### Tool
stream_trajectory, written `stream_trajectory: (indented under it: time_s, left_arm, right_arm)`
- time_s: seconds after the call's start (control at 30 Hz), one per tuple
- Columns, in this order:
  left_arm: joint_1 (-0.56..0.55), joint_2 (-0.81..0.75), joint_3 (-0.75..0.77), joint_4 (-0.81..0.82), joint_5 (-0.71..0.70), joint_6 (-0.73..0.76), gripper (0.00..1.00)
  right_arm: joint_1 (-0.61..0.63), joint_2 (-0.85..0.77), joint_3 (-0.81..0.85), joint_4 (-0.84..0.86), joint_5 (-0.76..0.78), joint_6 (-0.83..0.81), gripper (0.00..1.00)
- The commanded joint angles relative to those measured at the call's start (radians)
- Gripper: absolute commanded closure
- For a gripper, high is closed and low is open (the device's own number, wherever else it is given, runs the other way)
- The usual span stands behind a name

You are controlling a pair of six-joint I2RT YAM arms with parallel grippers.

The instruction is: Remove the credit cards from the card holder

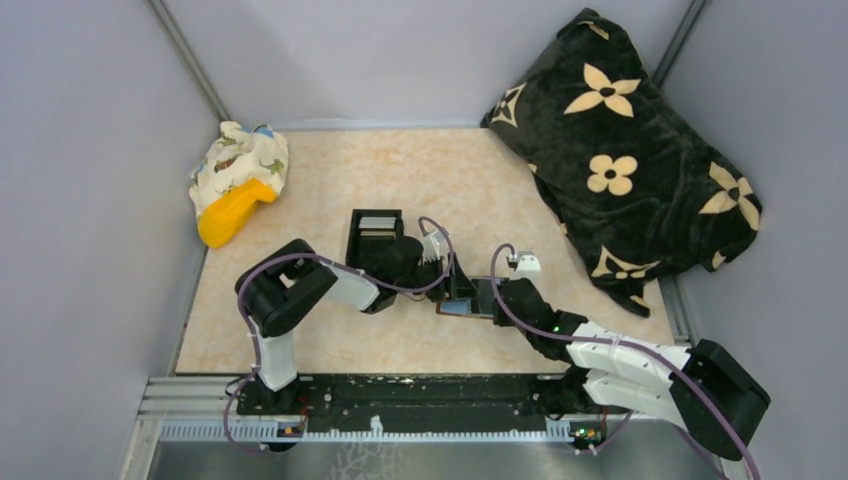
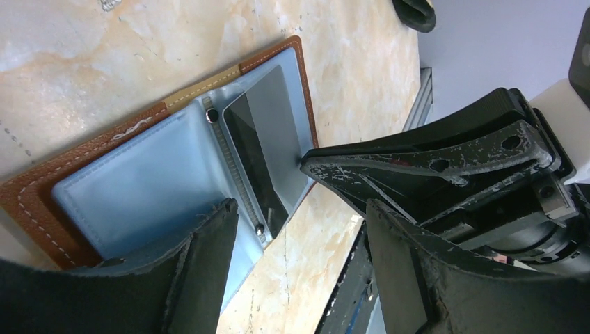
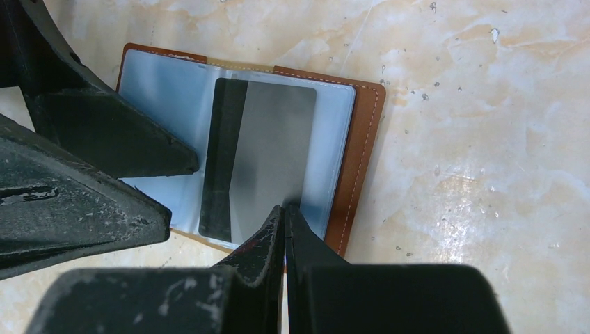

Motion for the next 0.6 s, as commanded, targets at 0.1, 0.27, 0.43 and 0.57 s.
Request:
stream_trajectory:
  time_s: [0.1,0.27,0.43,0.57]
  left_arm:
    - [0.002,-0.001,0.034,-0.141,-0.096,0.088,0.25]
    - [-0.007,0.037,0.054,-0.102,-0.075,0.064,0.25]
    - [-0.020,0.073,0.071,-0.073,-0.069,0.039,0.25]
    - [-0.020,0.109,0.021,0.067,-0.059,-0.033,0.27]
  right_arm:
    - [-0.014,-0.014,0.003,-0.016,-0.017,0.007,1.00]
    - [-0.013,-0.016,0.003,-0.016,-0.025,0.000,1.00]
    - [-0.013,-0.017,0.003,-0.014,-0.029,-0.005,1.00]
    - [-0.014,-0.017,0.003,-0.013,-0.031,-0.006,1.00]
